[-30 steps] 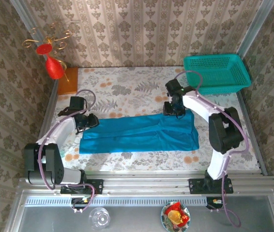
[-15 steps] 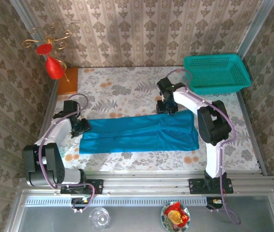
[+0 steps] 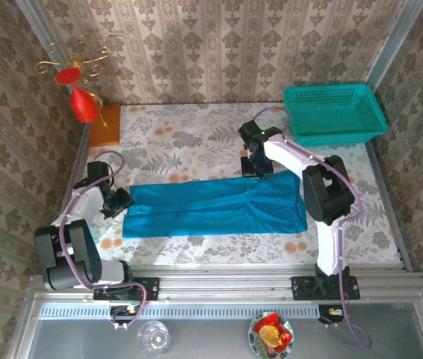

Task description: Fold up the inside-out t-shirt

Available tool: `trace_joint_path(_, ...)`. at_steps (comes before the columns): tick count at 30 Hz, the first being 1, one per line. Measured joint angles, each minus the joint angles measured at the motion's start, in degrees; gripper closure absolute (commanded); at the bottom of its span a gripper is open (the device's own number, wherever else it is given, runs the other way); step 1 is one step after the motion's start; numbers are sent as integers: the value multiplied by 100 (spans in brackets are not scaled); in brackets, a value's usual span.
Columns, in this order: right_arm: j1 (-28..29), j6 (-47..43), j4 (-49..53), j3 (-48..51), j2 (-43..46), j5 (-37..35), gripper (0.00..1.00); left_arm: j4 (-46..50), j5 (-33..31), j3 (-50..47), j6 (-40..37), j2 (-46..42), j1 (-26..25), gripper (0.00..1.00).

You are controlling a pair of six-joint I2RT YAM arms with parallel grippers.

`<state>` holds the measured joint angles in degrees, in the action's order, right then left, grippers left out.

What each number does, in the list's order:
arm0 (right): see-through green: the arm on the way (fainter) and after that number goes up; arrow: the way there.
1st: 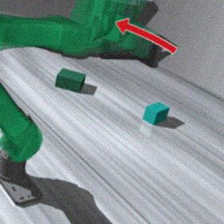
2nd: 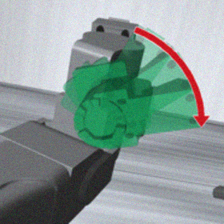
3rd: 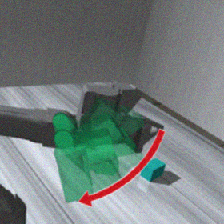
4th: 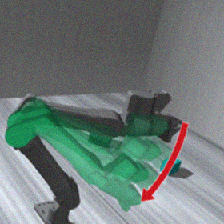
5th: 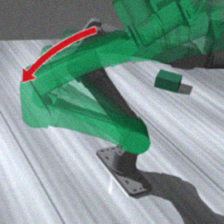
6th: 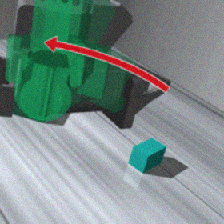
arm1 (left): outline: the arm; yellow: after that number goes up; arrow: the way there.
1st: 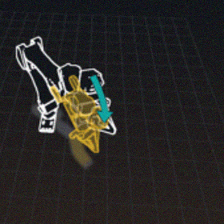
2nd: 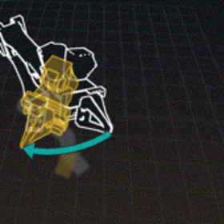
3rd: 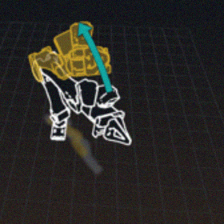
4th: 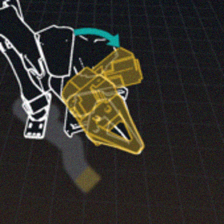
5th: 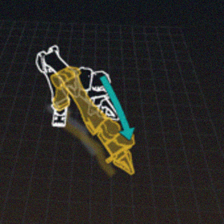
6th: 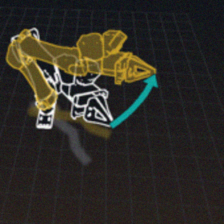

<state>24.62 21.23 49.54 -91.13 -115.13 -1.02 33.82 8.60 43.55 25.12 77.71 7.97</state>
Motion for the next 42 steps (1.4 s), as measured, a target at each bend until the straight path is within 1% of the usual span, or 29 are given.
trace_joint_path(6, 234, 282, 179, 896, 1412, -232, 100, 0, 61, 2, 42, -92, 0, 61)
trace_joint_path(8, 398, 503, 208, 1357, 1917, -339, 100, 0, 70, 2, 46, -107, 0, 61)
trace_joint_path(11, 721, 927, 229, 2035, 2450, -461, 99, 0, 94, 2, 63, -107, 0, 61)
trace_joint_path(12, 883, 1134, 236, 2312, 2614, -490, 96, 0, 109, 2, 63, -107, 0, 61)
trace_joint_path(13, 1043, 1338, 232, 2546, 2730, -507, 87, 0, 116, 2, 63, -107, 0, 61)
trace_joint_path(15, 1353, 1749, 251, 2933, 2879, -540, 81, 0, 127, 2, 63, -107, 0, 61)
trace_joint_path(16, 1513, 1967, 271, 3080, 2918, -560, 76, 0, 127, 2, 63, -107, 0, 61)
trace_joint_path(19, 1834, 2426, 391, 3233, 2977, -612, 66, 2, 127, 2, 63, -107, 0, 62)
trace_joint_path(21, 1867, 2566, 409, 3230, 3086, -656, 63, 2, 129, 2, 63, -107, 0, 62)
trace_joint_path(24, 1696, 2540, 433, 3182, 3265, -748, 58, 4, 133, 2, 61, -107, -9, 62)
trace_joint_path(28, 1126, 2124, 459, 2743, 3045, -811, 50, 39, 146, 9, 61, -107, -111, 62)
trace_joint_path(30, 883, 1853, 498, 2319, 2662, -949, 45, 61, 146, 26, 63, -107, -195, 62)
trace_joint_path(32, 688, 1589, 581, 1803, 2096, -1204, 41, 98, 142, 74, 63, -107, -271, 62)
trace_joint_path(36, 428, 1180, 623, 1351, 1329, -1541, 40, 129, 122, 101, 68, -149, -313, 62)
trace_joint_path(42, 122, 798, 577, 1303, 713, -1547, 38, 160, 101, 101, 85, -219, -319, 62)
